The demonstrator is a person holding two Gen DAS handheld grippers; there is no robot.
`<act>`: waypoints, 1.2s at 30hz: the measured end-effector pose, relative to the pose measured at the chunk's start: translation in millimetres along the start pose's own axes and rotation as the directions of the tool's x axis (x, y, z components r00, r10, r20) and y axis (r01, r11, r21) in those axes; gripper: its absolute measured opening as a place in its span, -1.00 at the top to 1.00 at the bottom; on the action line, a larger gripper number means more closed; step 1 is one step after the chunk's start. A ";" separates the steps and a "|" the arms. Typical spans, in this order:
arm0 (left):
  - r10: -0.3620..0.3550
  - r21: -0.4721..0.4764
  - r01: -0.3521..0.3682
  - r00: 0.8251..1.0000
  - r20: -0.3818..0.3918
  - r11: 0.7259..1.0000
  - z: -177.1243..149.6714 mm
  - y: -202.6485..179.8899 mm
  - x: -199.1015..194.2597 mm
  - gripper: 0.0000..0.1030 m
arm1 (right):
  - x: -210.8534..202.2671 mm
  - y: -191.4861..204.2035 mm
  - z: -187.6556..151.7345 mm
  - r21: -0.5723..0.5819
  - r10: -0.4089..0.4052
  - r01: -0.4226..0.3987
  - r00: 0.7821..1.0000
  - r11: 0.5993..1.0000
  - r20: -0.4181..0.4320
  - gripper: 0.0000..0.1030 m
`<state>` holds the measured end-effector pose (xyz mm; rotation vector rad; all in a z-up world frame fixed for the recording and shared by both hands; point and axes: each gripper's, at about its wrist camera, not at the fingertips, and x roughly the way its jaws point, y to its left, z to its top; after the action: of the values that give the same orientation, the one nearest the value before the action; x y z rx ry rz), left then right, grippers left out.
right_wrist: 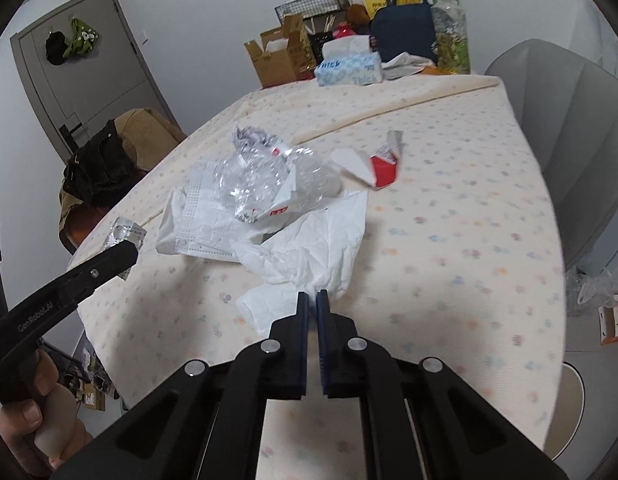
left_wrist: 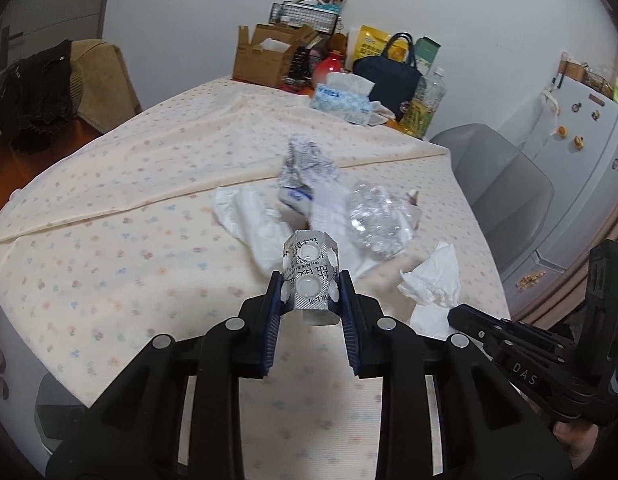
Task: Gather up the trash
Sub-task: 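Carry the blister pack and tissue in both grippers over the beige bin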
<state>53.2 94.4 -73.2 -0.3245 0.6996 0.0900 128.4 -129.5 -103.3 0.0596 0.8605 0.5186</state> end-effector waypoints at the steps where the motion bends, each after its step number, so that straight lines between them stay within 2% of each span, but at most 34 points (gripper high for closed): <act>1: -0.008 0.011 0.008 1.000 0.000 1.000 0.2 -5.7 -0.2 0.46 | -6.1 -2.9 -0.1 0.004 -0.006 0.006 1.000 1.000 0.010 0.90; 16: -0.128 0.184 0.133 0.991 -0.037 0.974 0.6 -111.2 17.9 0.46 | -85.0 -82.3 -13.2 0.140 -0.141 0.123 0.982 0.983 0.129 0.90; 25: -0.193 0.277 0.214 0.976 -0.099 0.937 -12.3 -184.0 39.7 0.46 | -120.4 -144.3 -34.4 0.242 -0.242 0.202 0.959 0.949 0.149 0.90; 36: -0.234 0.376 0.290 0.954 -0.189 0.880 -37.0 -266.7 69.8 0.46 | -142.1 -223.1 -73.1 0.374 -0.343 0.280 0.932 0.884 0.114 0.89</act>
<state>134.1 -171.7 -74.6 -0.0274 0.7870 -0.3373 90.2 -401.2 -107.7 0.2878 0.7606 0.0468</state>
